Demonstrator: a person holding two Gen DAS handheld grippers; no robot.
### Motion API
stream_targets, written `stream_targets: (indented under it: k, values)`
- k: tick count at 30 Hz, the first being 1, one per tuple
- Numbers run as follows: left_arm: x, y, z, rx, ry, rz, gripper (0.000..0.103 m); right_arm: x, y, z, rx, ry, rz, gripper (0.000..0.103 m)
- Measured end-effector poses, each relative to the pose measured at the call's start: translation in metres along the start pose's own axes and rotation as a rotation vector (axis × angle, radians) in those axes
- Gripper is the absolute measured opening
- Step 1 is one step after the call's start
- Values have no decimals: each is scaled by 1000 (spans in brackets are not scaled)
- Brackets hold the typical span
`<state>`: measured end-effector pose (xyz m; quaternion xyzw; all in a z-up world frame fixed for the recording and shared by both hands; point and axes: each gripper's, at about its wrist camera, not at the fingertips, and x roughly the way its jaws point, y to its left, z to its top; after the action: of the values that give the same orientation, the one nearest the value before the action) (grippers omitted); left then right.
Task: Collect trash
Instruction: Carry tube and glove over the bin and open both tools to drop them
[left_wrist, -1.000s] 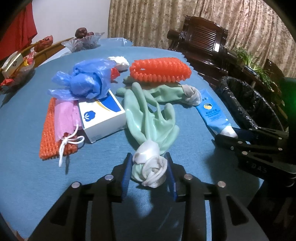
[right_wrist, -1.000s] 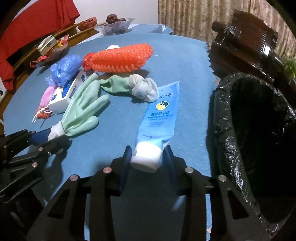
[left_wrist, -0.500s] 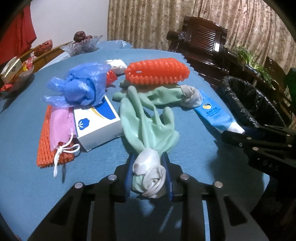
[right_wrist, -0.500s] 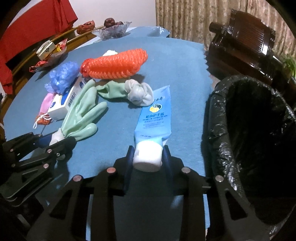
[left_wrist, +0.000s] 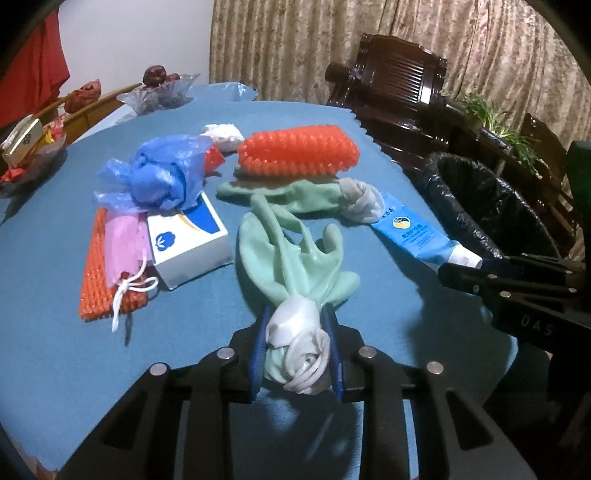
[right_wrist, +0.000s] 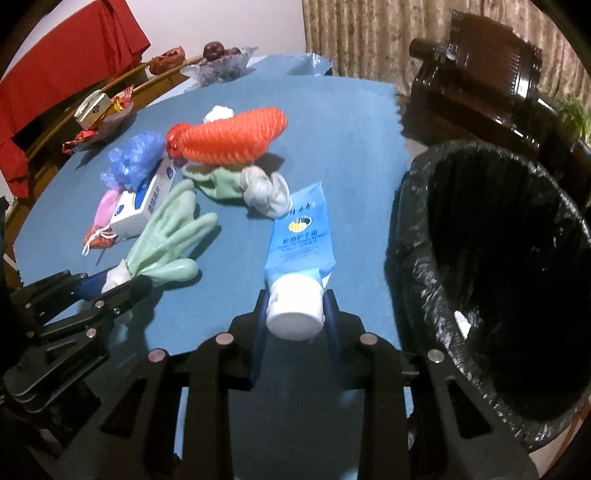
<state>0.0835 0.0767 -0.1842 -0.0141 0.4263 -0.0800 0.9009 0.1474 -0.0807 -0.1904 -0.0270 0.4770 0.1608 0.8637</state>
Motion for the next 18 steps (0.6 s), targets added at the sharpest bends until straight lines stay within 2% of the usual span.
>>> stream_targets:
  k: [4,7,11,15,16,18]
  values:
    - [3,4,-1,-11,10,5,28,6,2,0,1,18,9,32]
    - [5,4,-2,-11,14,3,28,10,5,3,-10,16,2,42]
    - [6,5,-3,-15,17,3,28,20,2,6,11,34,-5,43]
    - [9,8,-3,-20,23,2,28,23,0,8,26,23,-3,41]
    - [10,8,-3,-21,25,3,28,24,0,9,25,23,-6,33]
    - [11,8,-3,-23,27,3,28,23,0,11,11,25,-5,30]
